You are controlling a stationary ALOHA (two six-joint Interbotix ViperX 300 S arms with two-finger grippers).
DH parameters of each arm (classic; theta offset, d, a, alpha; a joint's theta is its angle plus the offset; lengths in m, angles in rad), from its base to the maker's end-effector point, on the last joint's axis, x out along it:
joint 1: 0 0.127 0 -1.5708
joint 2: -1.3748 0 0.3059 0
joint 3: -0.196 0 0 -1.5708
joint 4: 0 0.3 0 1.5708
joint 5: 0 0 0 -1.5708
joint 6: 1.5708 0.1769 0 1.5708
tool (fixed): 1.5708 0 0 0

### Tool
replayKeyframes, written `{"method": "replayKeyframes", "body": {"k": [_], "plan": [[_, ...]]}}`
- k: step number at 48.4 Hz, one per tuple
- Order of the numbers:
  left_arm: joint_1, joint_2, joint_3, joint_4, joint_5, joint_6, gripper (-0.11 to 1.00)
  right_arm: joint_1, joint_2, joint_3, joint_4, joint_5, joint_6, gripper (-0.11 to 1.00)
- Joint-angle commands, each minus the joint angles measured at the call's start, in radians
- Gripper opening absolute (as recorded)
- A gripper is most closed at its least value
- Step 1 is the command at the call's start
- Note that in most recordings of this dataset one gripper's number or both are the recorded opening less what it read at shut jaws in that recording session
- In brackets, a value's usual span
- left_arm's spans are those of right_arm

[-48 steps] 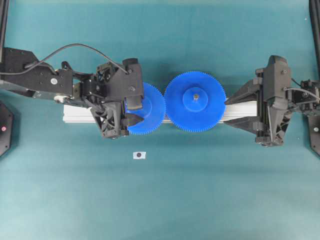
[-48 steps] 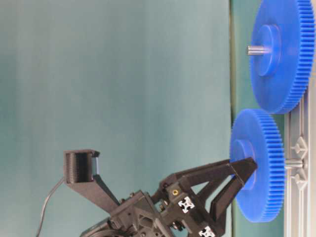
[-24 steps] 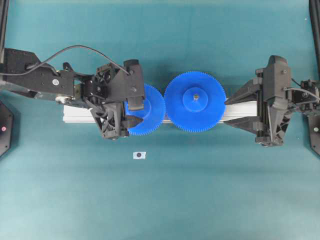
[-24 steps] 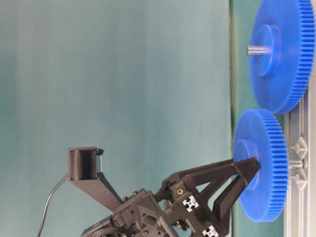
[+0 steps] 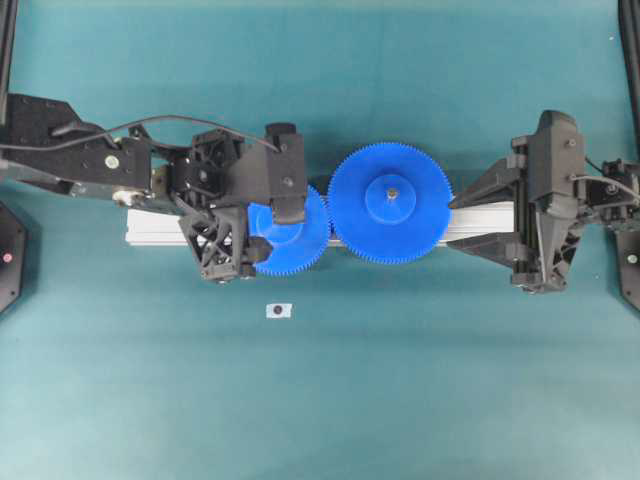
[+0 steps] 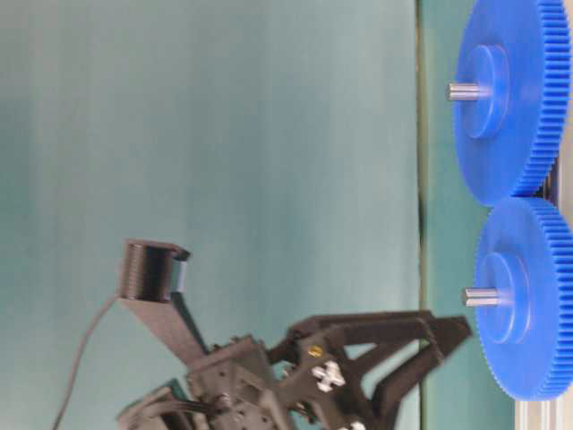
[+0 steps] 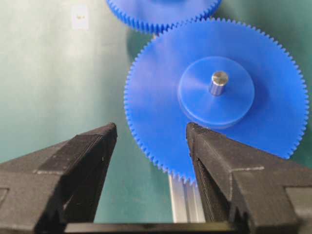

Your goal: Insert the small gear onto the shaft.

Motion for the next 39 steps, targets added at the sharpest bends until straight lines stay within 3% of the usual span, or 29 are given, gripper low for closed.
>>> {"method": "replayKeyframes", "body": {"k": [1,15,39], "plan": [[-0.002,-0.043,-0.034,0.0,0.0,0.0,0.88,-0.002,-0.014,-0.006,0.0,-0.009,0.006,0.69],[-0.003,-0.16,-0.012,0.0,0.003,-0.006,0.88,-0.002,-0.035,-0.005,0.0,-0.005,0.005,0.69],[-0.028,-0.368,0.146,0.0,-0.003,-0.006,0.88,-0.002,-0.172,0.052,0.002,0.025,0.006,0.69]]}}
